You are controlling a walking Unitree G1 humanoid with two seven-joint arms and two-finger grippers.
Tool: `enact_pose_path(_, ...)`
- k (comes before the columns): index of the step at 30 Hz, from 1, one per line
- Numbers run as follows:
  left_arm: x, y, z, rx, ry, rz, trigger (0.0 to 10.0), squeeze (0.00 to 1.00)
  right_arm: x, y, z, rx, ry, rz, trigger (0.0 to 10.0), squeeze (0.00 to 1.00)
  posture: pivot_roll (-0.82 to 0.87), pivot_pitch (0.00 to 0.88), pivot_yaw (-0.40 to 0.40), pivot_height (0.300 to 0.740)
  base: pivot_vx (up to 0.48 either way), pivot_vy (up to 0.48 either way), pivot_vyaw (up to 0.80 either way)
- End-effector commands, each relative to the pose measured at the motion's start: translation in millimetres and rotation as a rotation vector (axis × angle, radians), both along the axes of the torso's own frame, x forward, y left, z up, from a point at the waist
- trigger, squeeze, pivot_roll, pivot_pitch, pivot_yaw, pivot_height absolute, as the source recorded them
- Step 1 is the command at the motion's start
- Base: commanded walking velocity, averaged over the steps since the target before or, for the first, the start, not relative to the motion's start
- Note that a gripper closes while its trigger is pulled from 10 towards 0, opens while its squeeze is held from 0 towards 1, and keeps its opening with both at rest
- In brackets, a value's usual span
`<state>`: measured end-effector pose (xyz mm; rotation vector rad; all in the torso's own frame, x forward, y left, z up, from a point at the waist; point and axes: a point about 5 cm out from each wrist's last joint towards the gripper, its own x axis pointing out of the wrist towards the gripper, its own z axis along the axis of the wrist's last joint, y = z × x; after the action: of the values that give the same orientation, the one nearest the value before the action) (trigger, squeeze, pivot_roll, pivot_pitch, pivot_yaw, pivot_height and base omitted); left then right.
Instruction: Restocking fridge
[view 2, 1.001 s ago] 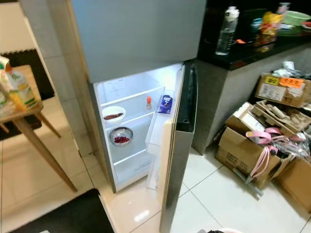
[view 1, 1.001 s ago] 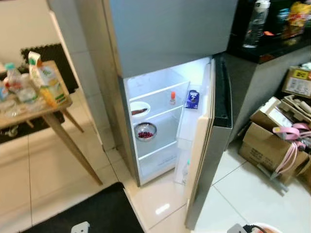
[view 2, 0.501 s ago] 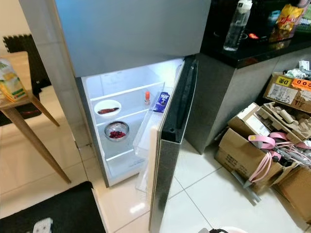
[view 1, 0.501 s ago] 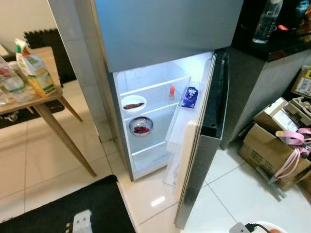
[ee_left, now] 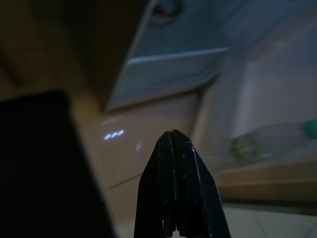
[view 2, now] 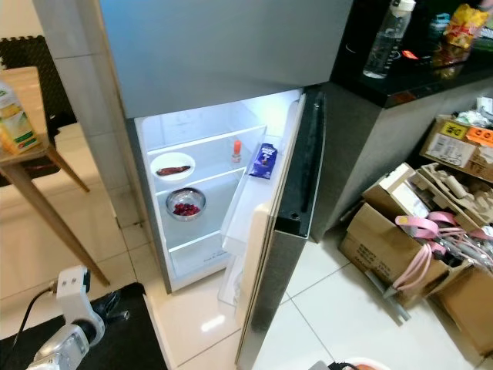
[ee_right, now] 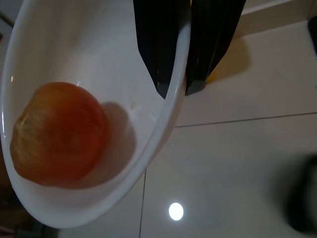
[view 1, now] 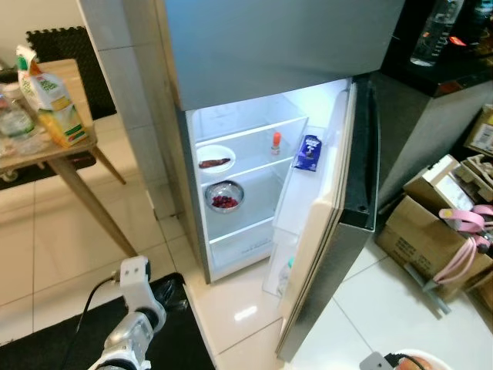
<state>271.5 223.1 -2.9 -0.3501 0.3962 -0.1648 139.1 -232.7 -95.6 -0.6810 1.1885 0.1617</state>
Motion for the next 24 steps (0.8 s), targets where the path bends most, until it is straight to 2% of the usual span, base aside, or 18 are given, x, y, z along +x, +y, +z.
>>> enact_pose_path(1, 3.4, -19.2, 0, -0.027, -0.021, -0.088, 10.0, 0.00, 0.3, -6.9, 2, -0.019, -0.005, -0.014, 10.0, 0.00, -0.10, 0.000, -0.021, 0.740, 0.000, 0.000, 0.00)
enact_pose_path(4, 6.9, -34.2, 6, -0.063, -0.075, -0.196, 10.0, 0.00, 0.2, -6.7, 2, -0.019, -0.005, -0.014, 10.0, 0.00, -0.10, 0.000, -0.021, 0.740, 0.000, 0.000, 0.00)
enact_pose_path(5, 6.9, -34.2, 6, -0.063, -0.075, -0.196, 10.0, 0.00, 0.2, -6.7, 2, -0.019, -0.005, -0.014, 10.0, 0.00, -0.10, 0.000, -0.021, 0.740, 0.000, 0.000, 0.00)
enact_pose_path(6, 8.7, -44.5, 11, -0.111, -0.116, -0.287, 10.0, 0.00, 0.3, -7.0, 2, -0.020, -0.006, -0.012, 10.0, 0.00, -0.10, 0.000, -0.021, 0.740, 0.000, 0.000, 0.00)
enact_pose_path(10, 10.6, -50.7, 16, -0.142, -0.150, -0.355, 10.0, 0.00, 0.3, -7.5, 2, -0.023, -0.005, -0.011, 10.0, 0.00, -0.10, 0.000, -0.023, 0.740, 0.000, 0.000, 0.00)
enact_pose_path(13, 15.5, -59.5, 28, -0.211, -0.224, -0.451, 10.0, 0.00, 0.3, -8.5, 2, -0.026, -0.005, -0.010, 10.0, 0.00, -0.10, 0.000, -0.022, 0.740, 0.000, 0.000, 0.00)
enact_pose_path(15, 15.5, -59.5, 28, -0.211, -0.224, -0.451, 10.0, 0.00, 0.3, -8.5, 2, -0.026, -0.005, -0.010, 10.0, 0.00, -0.10, 0.000, -0.022, 0.740, 0.000, 0.000, 0.00)
enact_pose_path(17, 19.7, -66.5, 39, -0.263, -0.286, -0.511, 10.0, 0.00, 0.9, -9.3, 3, -0.028, -0.006, -0.009, 10.0, 0.00, -0.10, 0.000, -0.022, 0.740, 0.000, 0.000, 0.00)
enact_pose_path(19, 20.4, -68.7, 42, -0.278, -0.302, -0.530, 10.0, 0.00, 1.1, -9.6, 3, -0.028, -0.006, -0.009, 10.0, 0.00, -0.10, 0.000, -0.022, 0.740, 0.000, 0.000, 0.00)
enact_pose_path(20, 20.3, -74.1, 46, -0.302, -0.326, -0.579, 10.0, 0.00, 1.3, -9.9, 3, -0.029, -0.007, -0.008, 10.0, 0.00, -0.10, 0.000, -0.024, 0.740, 0.000, 0.000, 0.00)
enact_pose_path(24, 25.2, -79.1, 52, -0.277, -0.359, -0.579, 10.0, 0.00, 1.6, -10.6, 3, -0.030, -0.008, -0.008, 10.0, 0.00, -0.10, 0.000, -0.023, 0.740, 0.000, 0.000, 0.00)
